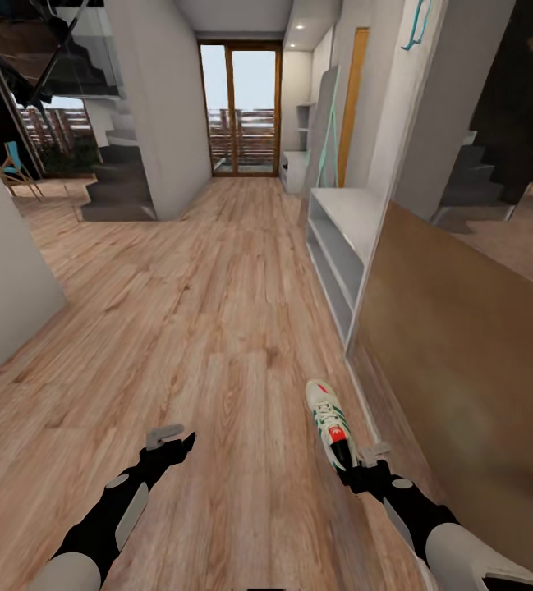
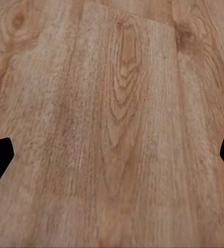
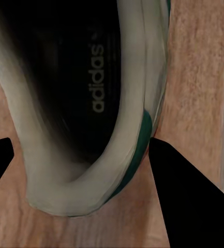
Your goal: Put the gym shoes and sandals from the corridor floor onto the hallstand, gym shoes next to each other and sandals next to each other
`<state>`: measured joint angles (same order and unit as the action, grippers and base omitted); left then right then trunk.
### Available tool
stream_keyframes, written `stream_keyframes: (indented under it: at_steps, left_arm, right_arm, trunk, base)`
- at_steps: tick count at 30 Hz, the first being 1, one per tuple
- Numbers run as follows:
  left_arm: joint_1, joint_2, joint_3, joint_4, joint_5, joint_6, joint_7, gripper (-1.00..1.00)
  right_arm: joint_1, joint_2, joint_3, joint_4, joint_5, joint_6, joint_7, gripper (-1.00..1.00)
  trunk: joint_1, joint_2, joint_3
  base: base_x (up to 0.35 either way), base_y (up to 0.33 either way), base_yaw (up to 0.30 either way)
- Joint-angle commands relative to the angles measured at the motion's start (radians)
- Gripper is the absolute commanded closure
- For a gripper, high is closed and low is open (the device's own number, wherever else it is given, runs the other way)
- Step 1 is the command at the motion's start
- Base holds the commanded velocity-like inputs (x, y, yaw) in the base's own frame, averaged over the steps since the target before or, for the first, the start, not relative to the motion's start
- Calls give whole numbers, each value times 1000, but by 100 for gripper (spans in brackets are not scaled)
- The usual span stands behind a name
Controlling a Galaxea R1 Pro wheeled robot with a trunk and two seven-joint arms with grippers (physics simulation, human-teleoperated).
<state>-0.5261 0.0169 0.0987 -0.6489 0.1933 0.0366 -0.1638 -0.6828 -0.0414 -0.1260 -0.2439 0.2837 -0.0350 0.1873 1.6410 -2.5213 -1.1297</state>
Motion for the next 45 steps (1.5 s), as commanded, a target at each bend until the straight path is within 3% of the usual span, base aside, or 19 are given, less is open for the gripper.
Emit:
stream_keyframes:
  at_steps: [1,27,45]
  left_arm:
    - [0,0,0,0,0,0,0,-100]
    - [0,0,0,0,0,0,0,-100]
    - [0,0,0,0,0,0,0,-100]
  right_arm:
    - [0,0,0,0,-1,0,-2,100]
    - [0,6,0,0,-1,0,-2,100]
    - [0,17,0,0,-1,0,-3,100]
  trunk:
    - [0,0,0]
    - [0,0,0]
    - [0,0,0]
  base:
    - [56,0,238]
    - [13,0,281]
    - [269,0,120]
